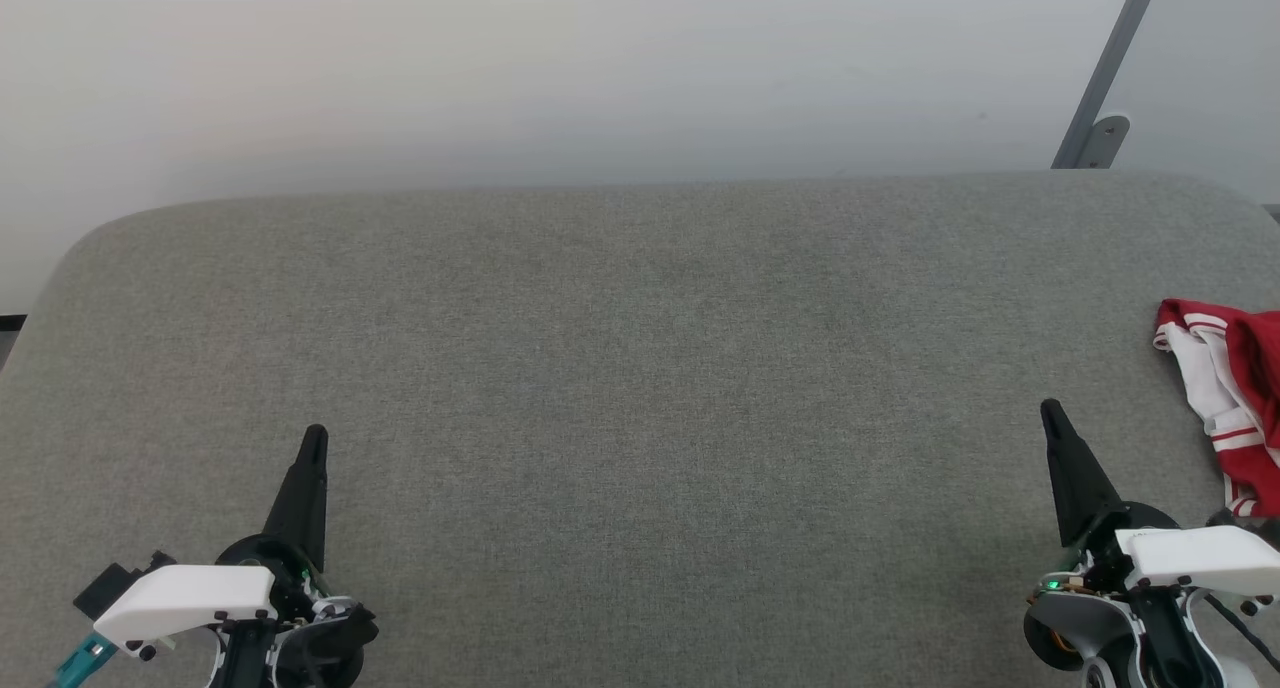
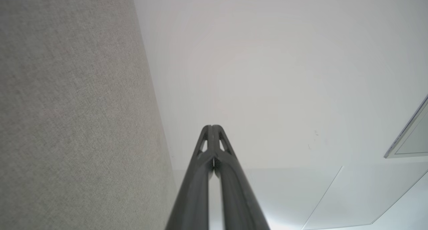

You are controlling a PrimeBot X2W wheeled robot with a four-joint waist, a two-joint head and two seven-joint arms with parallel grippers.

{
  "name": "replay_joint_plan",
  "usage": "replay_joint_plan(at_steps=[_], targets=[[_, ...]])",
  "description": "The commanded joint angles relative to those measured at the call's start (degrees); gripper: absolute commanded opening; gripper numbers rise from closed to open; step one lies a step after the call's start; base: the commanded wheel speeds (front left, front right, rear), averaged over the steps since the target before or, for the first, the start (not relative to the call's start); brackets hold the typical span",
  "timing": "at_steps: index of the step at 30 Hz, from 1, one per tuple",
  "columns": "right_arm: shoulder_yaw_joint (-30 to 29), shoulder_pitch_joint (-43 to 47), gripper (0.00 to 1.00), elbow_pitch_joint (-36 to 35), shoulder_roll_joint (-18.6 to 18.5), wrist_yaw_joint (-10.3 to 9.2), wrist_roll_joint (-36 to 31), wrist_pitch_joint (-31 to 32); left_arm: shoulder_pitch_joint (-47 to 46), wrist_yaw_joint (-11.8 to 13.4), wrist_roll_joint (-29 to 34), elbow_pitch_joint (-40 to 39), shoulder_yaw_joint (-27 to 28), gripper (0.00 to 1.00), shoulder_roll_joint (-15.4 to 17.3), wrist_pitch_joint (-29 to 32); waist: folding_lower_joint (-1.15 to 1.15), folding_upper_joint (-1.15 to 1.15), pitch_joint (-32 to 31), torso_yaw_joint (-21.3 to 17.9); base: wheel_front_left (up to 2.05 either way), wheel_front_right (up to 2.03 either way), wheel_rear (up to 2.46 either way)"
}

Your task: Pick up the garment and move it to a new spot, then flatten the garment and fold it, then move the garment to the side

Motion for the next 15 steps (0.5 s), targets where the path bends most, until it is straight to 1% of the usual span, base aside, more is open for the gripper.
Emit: replay_joint_plan(at_steps=[1, 15], targets=[[0.0, -0.3, 0.00, 0.1, 0.1, 0.00, 0.2, 0.0, -0.7, -0.2, -0.1, 0.0, 0.2, 0.00, 0.0, 0.2, 0.00, 0.00, 0.0, 0.0, 0.00, 0.00, 0.00], [0.0, -0.3, 0.00, 0.1, 0.1, 0.00, 0.2, 0.0, -0.7, -0.2, -0.1, 0.0, 0.2, 0.00, 0.0, 0.2, 0.00, 0.00, 0.0, 0.0, 0.00, 0.00, 0.00]])
